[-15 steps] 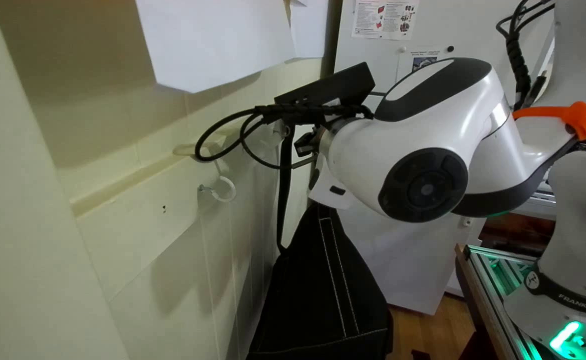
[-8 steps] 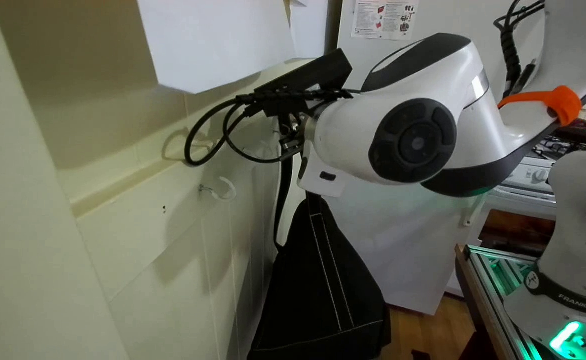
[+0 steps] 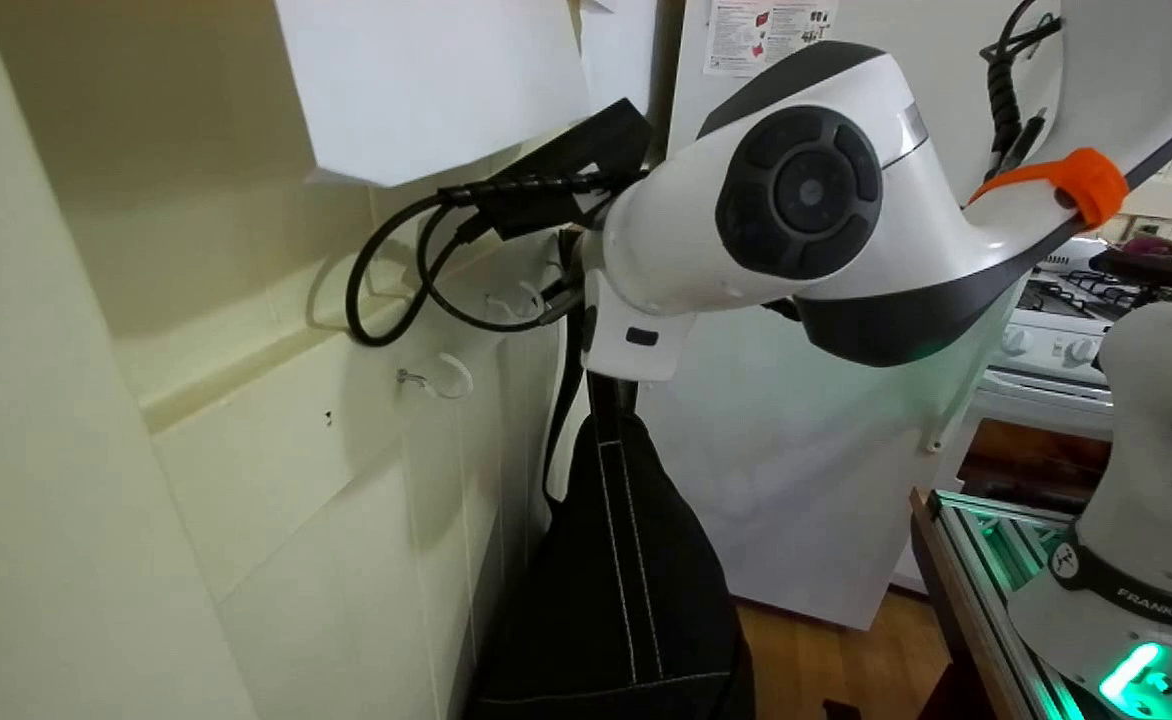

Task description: Hook the black bag on the third hook from the left

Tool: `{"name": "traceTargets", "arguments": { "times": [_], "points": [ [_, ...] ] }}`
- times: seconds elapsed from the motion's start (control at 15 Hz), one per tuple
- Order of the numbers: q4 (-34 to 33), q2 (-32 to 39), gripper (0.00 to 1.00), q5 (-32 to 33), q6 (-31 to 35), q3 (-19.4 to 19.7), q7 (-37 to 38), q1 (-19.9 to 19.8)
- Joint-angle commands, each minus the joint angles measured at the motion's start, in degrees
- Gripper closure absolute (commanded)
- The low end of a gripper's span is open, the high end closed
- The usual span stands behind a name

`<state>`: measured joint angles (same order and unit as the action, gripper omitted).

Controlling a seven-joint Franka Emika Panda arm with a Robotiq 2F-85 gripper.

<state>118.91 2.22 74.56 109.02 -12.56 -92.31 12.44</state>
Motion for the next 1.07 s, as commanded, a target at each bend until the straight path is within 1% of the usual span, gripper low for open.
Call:
{"name": "traceTargets", "arguments": {
  "times": [0.0,0.07,0.2,0.33,0.47,0.8,1.0],
  "points": [
    [-2.3,-0.5,0.98,-2.7,6.3,0.8,-6.7,-1.1],
    [-2.5,-0.6,0.98,-3.9,9.0,1.1,-8.4,-1.5],
    [-2.9,-0.7,0.98,-5.9,12.2,1.7,-11.0,-2.0],
    [-3.0,-1.2,0.98,-7.1,13.6,2.0,-13.1,-2.4],
    [-2.9,-2.0,0.98,-7.6,13.9,2.1,-13.5,-2.4],
    [-2.8,-1.9,0.98,-6.7,13.4,2.2,-13.0,-2.3],
    [-1.2,-3.0,0.98,-1.8,13.0,2.0,-10.7,-2.0]
  ]
}}
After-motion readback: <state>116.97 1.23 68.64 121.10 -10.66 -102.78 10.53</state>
